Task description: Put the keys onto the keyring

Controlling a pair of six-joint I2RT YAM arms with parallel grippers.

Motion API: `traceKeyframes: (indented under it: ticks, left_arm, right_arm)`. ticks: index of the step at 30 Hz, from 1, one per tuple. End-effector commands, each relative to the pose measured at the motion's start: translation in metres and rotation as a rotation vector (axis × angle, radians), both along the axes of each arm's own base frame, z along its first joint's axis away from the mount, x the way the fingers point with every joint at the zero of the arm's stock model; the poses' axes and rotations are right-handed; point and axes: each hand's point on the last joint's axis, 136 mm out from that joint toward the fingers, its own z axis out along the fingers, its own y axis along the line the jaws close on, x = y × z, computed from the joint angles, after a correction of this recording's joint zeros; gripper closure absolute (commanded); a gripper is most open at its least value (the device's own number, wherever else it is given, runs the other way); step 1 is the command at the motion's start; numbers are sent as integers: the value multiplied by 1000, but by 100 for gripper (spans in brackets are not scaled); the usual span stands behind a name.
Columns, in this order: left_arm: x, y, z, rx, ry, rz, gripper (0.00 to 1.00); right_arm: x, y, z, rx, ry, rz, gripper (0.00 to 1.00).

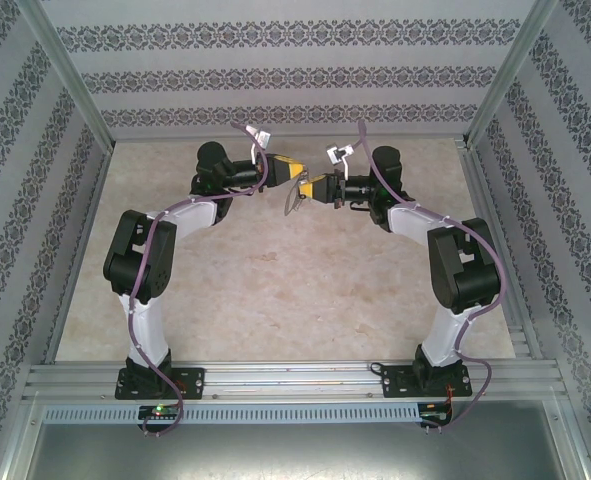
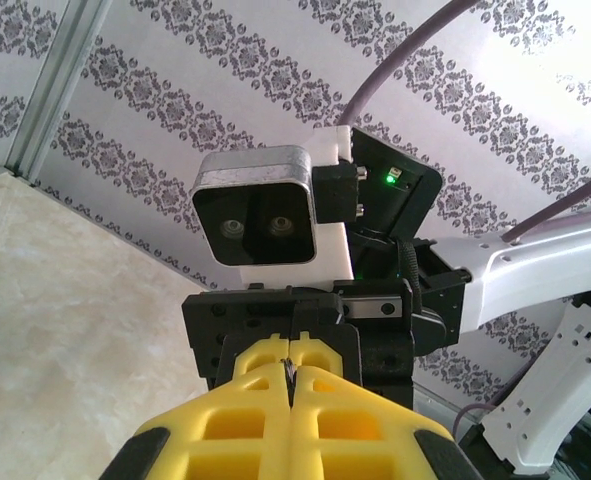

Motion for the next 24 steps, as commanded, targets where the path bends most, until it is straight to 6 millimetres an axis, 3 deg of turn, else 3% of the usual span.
traceKeyframes:
  ticks: [1, 14, 24]
  left_arm:
    - [-19, 2, 42, -66, -144, 1, 100]
    - [-30, 0, 54, -126, -173, -3, 100]
    - [-32, -4, 53, -121, -176, -7, 100]
  right_arm:
    - [3, -7, 4, 13, -16, -9, 100]
    - [11, 1, 9, 48, 6, -1, 100]
    - [6, 13, 17, 57, -3, 69, 100]
